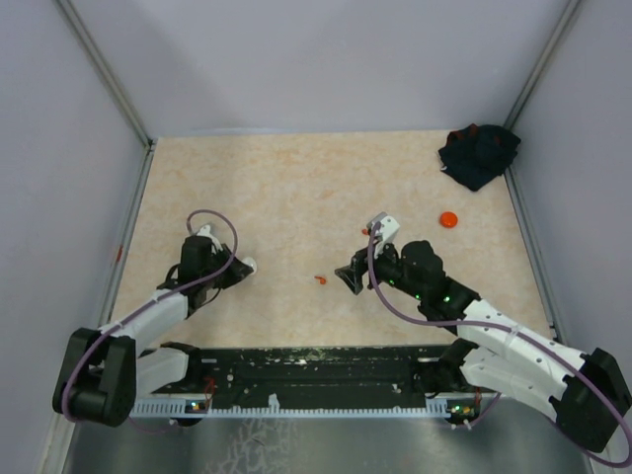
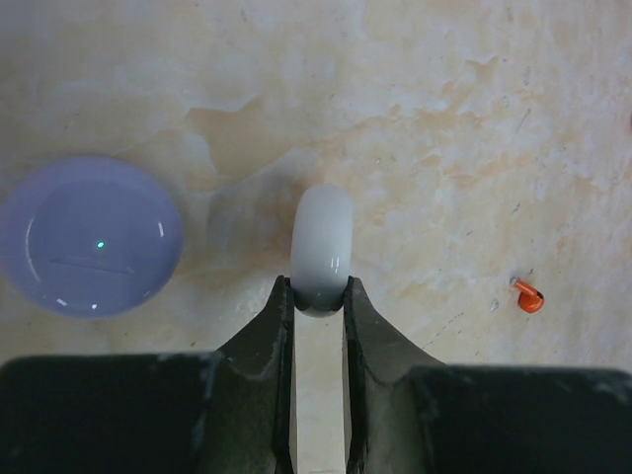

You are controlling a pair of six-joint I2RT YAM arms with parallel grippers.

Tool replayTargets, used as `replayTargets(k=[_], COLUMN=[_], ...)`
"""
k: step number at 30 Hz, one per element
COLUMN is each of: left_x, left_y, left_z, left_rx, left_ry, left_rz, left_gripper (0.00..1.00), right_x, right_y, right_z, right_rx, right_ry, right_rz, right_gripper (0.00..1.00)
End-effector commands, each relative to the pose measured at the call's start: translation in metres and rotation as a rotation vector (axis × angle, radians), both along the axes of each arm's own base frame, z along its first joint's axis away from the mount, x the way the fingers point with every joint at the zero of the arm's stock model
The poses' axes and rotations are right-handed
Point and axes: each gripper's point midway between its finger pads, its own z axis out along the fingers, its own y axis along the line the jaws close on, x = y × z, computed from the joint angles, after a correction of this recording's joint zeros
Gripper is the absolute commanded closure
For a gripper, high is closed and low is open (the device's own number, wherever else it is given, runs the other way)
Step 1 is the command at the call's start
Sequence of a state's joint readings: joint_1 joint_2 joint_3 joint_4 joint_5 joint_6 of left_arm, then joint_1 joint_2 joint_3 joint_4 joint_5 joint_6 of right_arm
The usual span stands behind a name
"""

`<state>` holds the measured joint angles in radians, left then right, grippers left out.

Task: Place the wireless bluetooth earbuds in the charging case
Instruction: Place the charging case at the center of the board.

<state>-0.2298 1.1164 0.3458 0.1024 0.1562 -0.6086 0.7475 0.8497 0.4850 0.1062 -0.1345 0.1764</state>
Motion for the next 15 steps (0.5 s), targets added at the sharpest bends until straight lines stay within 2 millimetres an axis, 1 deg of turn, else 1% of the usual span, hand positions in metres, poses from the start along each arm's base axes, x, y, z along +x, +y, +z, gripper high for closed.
replayTargets(k=[1,3,6,9,12,15], left_x=[-0.005,-0.006,-0.007,-0.007,-0.009,-0.011], left_y=[0.012,0.013,0.015,0.018,0.020,0.026], left_z=[-0.006,-0.010,-0.010,-0.005,0.000,0.007], left_rx=[0.036,0.037,0.038,0.049,0.067,0.087], left_ry=[0.044,0.061,0.075,0.076,0.076,0.072], left_rz=[0.024,0.030,0.035,0.045,0.042,0.064], left_gripper=[0.82,0.79,0.74,0.66,0.56,0.49], right_x=[0.009,0.009,0.009,0.010,0.011,0.013], right_y=[0.000,0.000,-0.001,-0.001,-0.002,-0.003], right_z=[0.023,0.022,0.022,0.021,0.021,0.021], right_rx=[0.060,0.059,0.059,0.059,0.057,0.055], right_ry=[-0.067,-0.063,-0.062,-0.062,-0.060,-0.062], right_rz=[-0.027,-0.031,-0.033,-0.039,-0.046,-0.057], right_gripper=[0.27,0.27,0.27,0.27,0.27,0.27])
